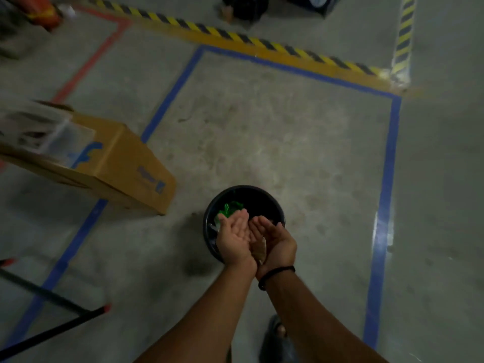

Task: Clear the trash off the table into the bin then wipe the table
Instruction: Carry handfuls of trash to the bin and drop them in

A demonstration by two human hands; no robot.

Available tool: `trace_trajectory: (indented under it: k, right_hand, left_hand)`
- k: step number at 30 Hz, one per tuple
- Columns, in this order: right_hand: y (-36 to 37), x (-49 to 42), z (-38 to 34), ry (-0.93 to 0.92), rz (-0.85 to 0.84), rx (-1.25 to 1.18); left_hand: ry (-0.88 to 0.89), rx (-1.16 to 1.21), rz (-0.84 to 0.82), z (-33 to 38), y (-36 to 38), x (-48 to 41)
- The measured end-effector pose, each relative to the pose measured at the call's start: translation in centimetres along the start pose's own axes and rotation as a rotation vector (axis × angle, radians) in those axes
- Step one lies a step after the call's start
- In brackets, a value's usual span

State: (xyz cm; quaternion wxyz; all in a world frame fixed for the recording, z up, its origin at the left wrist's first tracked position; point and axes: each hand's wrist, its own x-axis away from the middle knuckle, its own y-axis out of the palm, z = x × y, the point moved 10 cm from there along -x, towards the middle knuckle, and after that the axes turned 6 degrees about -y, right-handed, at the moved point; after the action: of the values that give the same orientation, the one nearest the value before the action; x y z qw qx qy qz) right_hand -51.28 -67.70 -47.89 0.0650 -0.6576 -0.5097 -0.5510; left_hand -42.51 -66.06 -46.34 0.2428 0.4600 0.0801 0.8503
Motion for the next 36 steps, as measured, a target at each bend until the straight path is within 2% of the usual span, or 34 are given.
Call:
trace_trajectory:
  k: [3, 7, 14, 18, 22, 23, 25, 27, 29, 32, 34, 36]
  right_hand:
    - [-2.5, -7.1, 2.6, 0.058, 0.042, 0.022]
    - [-4.8, -14.6, 3.9, 0.026, 0.035, 0.111]
    - [-3.7, -16.4, 2.8, -0.010, -0.107, 0.284]
    - [0.8, -12.7, 2.6, -0.159, -0.341, 0.564]
    - [3.0, -10.2, 5.0, -0.548, -0.720, 1.368]
    - [2.6, -10.7, 5.7, -0.531, -0.793, 1.486]
    - [1.2, -13.0, 5.4, -0.436, -0.769, 1.674]
    - [0.3, -14.6, 3.6, -0.381, -0.627, 1.743]
    - [1.1, -14.0, 2.3, -0.468, -0.582, 1.669]
    - [3.5, -9.7, 2.4, -0.730, -0.772, 1.507]
    - [3.1, -7.7, 4.0, -0.865, -0.935, 1.607]
    - [1.1, -8.7, 5.0, -0.781, -0.951, 1.818]
  left_hand:
    - [-0.031, 0.046, 0.076, -3.7, -3.1, -6.9]
    - [-0.047, 0.102, 0.111, -6.1, -6.6, -13.2]
    - [-0.069, 0.153, 0.142, -6.0, -8.1, -14.8]
    - [-0.175, 0.030, 0.080, -6.2, -5.0, -13.4]
    - [-0.284, 0.025, -0.080, -6.1, -2.2, -13.4]
    - [-0.295, 0.032, -0.088, -6.0, -2.3, -13.4]
    - [-0.324, 0.061, -0.094, -5.7, -2.7, -12.7]
    - [-0.283, 0.065, -0.085, -4.9, -3.5, -12.6]
    - [-0.268, 0.016, -0.067, -4.9, -4.0, -12.5]
    - [-0.331, 0.072, -0.129, -5.7, -3.2, -11.7]
    - [-0.372, 0.081, -0.171, -5.2, -2.3, -11.0]
    - [-0.398, 0.060, -0.166, -4.5, -2.2, -10.6]
